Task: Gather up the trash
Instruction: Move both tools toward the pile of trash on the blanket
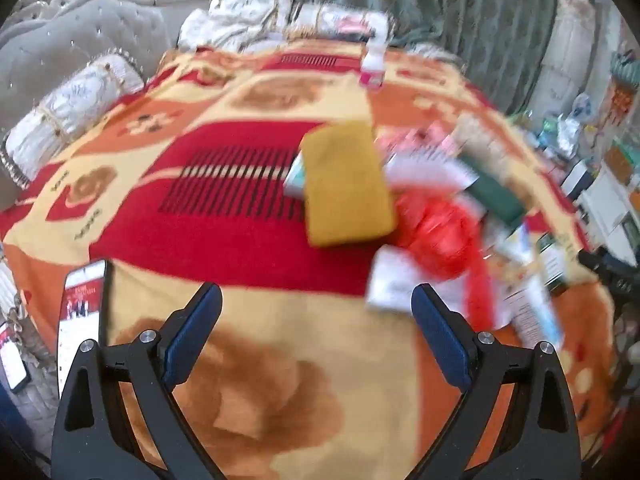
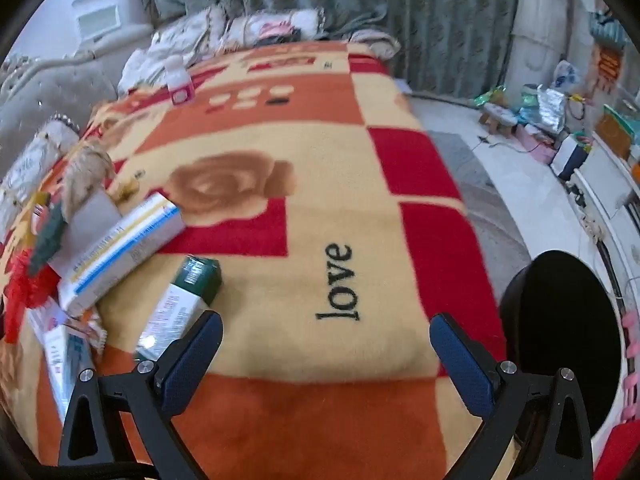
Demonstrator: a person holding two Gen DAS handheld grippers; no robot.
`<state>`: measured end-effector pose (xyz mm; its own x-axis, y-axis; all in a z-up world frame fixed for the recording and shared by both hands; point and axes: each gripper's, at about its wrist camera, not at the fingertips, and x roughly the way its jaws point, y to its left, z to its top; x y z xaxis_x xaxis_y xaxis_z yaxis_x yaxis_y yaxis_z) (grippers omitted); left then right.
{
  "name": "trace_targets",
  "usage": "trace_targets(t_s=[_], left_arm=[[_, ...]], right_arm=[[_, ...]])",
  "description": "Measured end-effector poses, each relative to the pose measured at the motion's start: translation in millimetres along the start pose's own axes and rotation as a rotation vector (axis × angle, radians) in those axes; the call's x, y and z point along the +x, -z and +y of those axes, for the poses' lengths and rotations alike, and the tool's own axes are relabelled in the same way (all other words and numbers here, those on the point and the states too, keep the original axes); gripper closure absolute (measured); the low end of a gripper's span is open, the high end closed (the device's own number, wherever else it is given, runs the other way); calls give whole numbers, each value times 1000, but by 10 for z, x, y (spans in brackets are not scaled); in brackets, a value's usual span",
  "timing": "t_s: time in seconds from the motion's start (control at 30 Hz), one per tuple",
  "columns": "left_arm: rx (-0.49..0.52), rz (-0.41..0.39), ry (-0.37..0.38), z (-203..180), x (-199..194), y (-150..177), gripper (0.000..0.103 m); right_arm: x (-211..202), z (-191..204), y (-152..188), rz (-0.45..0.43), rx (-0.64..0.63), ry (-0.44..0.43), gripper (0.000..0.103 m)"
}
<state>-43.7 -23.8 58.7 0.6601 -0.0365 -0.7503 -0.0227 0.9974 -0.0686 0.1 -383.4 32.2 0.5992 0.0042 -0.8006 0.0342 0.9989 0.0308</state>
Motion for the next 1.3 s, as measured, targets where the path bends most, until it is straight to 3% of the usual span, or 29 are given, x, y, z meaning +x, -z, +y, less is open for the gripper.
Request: trace_targets(t_s=[0.13, 0.37, 0.7, 1.3], left_arm=[[-3, -60, 56, -178, -199, -163, 7], [11, -99, 111, -440, -305, -275, 7], [13, -151, 136, -638, -420, -374, 7], [19, -178, 113, -735, -472, -421, 7]], right_arm=[[-279, 155, -24, -71, -9, -18, 0], [-612, 460, -191, -161, -48, -70, 0], [-953, 644, -290, -270, -76, -97, 0], [-1050, 730, -369, -300, -86, -113, 0]])
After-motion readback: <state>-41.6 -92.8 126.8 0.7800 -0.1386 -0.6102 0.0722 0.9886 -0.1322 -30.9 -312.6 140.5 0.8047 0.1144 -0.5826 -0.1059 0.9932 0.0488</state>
